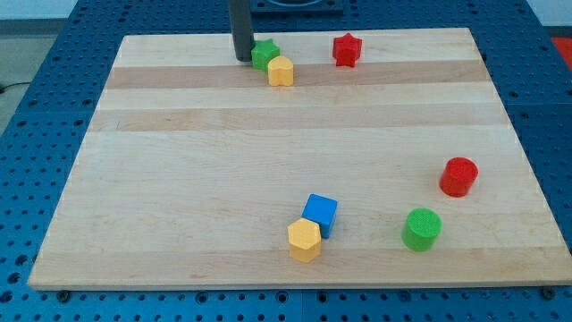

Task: Move the red circle towards the top left of the board

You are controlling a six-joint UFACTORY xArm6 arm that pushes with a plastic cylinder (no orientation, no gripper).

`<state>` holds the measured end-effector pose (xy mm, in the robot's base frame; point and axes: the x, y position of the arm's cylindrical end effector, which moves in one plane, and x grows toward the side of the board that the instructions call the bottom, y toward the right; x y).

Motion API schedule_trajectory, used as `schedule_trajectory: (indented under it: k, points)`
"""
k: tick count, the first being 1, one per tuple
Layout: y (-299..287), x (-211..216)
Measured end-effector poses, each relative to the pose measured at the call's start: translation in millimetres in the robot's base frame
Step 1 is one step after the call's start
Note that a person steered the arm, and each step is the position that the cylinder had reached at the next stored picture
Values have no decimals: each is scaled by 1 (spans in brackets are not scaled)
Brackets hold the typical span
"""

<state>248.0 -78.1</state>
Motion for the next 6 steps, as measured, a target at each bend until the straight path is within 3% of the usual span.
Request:
schedule_trajectory:
  k: [2,3,4,5,6]
  points:
    - [5,-20]
    - [-44,4]
    - [-65,65]
    - [1,96]
    - [85,97]
